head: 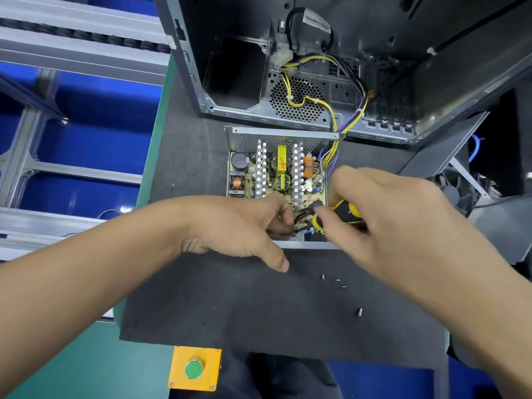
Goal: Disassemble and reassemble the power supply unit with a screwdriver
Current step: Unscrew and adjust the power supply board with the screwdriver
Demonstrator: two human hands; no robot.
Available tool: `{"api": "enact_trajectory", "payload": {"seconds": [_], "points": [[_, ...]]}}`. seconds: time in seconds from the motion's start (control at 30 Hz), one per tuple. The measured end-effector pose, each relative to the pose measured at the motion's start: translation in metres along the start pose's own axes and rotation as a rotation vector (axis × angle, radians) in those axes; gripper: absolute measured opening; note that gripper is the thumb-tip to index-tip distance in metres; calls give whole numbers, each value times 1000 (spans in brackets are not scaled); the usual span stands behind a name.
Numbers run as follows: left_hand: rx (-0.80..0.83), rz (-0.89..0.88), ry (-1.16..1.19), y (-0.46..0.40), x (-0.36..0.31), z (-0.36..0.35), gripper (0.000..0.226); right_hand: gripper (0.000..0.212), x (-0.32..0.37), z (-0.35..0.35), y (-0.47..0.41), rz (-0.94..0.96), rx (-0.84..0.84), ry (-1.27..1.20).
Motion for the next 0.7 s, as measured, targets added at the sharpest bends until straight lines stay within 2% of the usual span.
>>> {"api": "enact_trajectory", "payload": {"seconds": [0.1,0.13,0.23,0.3,0.37,0.43,0.47,0.57,0.6,0.7], "points": [[-4,-5,-20,1,-4,0,44,38,10,-7,1,19,61,242],[-2,-9,-24,1,-5,-1,43,38,11,-8,3,16,88,258],[-29,-10,-40,0,-5,1,43,19,21,-10,6,86,178,211],[-44,-2,-29,0,-4,1,44,34,19,-13,2,74,237,256],[-48,-7,-2,-2,-4,0,43,46,22,-20,0,87,243,411],[-52,-15,-6,-2,-5,0,43,39,14,-25,-2,20,251,544],[-57,-19,-14,-3,-5,1,43,39,14,-24,-2,16,256,533],[-80,-20,-11,-2,-5,3,43,25,30,-25,0,106,305,288],[-82,-18,-10,-1,-4,3,43,25,31,-24,-1,100,307,284],[-87,-24,-8,-2,-5,3,43,22,22,-24,-4,43,293,525]]}}
Point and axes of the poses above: each hand's wrist, its own y-axis away from the middle knuckle, its own z-axis out of the back of the hand, x = y × z, the point moved 10 cm from there along -y, towards the middle knuckle, and after that the axes turned 12 degrees about -z, right-handed, at the moved point
